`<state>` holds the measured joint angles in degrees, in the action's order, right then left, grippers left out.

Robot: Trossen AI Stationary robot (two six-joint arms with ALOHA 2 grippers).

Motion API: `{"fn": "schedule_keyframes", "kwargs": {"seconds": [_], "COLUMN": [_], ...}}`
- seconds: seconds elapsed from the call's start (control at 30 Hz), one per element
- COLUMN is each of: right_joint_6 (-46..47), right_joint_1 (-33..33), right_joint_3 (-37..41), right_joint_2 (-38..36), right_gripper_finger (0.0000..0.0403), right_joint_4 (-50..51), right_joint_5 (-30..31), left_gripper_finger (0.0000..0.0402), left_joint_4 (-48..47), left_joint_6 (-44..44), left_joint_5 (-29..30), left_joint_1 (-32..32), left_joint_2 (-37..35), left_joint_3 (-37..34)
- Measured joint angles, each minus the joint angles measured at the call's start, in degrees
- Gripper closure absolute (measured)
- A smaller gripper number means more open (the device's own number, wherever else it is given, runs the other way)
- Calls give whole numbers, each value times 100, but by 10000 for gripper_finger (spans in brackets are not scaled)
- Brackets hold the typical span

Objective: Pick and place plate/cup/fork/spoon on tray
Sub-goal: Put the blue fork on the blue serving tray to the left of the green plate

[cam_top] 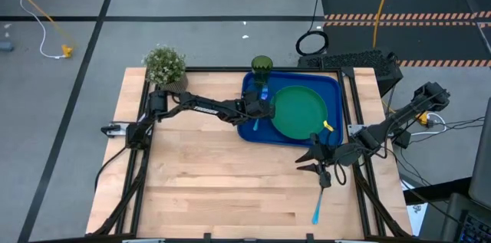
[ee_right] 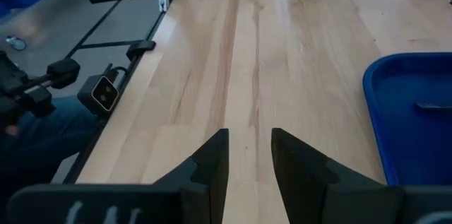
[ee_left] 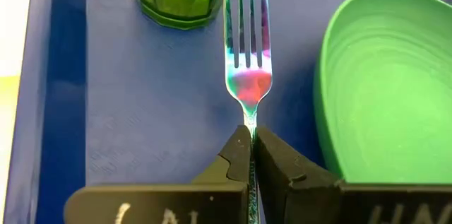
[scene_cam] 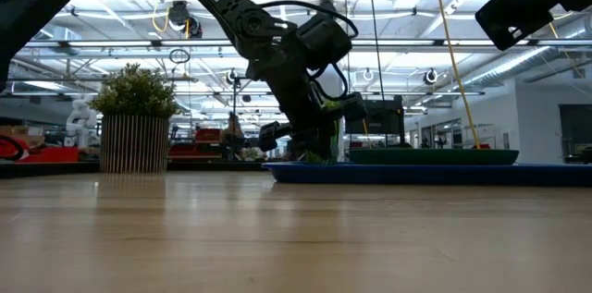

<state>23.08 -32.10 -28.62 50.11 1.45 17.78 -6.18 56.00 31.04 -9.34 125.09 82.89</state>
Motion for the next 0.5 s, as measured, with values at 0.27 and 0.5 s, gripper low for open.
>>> {"fn": "schedule_keyframes", "kwargs": {"seconds": [0.27, 0.5], "right_joint_6": [-1, -1], "right_joint_1": [0, 0], "right_joint_3": [0, 0], "right_joint_2": [0, 0], "right_gripper_finger": [305, 305], "right_joint_4": [7, 9], "right_joint_5": [-4, -7], "left_gripper_finger": [380, 343], "left_joint_4": [-20, -32], "left_joint_6": [-21, -60], "left_joint_5": [-159, -246], "left_joint_1": [-30, -42], "left_joint_2": [29, 29], "left_joint_3": [0, 0]}}
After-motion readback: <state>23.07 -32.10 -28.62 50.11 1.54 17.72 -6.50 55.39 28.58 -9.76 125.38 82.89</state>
